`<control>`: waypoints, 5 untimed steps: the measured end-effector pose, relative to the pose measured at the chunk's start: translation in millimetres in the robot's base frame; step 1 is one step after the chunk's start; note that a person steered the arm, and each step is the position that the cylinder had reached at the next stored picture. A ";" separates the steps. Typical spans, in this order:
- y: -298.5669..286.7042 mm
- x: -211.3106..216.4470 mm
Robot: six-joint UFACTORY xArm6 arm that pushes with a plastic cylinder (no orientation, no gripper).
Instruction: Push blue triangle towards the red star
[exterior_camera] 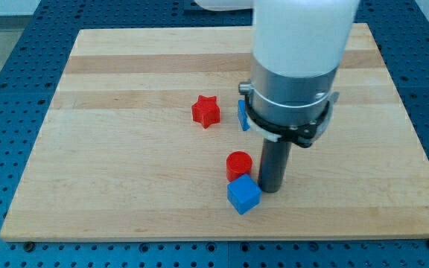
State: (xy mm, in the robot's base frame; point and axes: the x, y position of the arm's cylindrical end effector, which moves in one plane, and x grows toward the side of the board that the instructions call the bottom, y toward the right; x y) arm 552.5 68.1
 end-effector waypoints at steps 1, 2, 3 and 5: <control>6.1 -53.3; -2.5 -85.1; -5.6 -85.1; -21.4 -111.8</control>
State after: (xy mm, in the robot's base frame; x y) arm 440.7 46.8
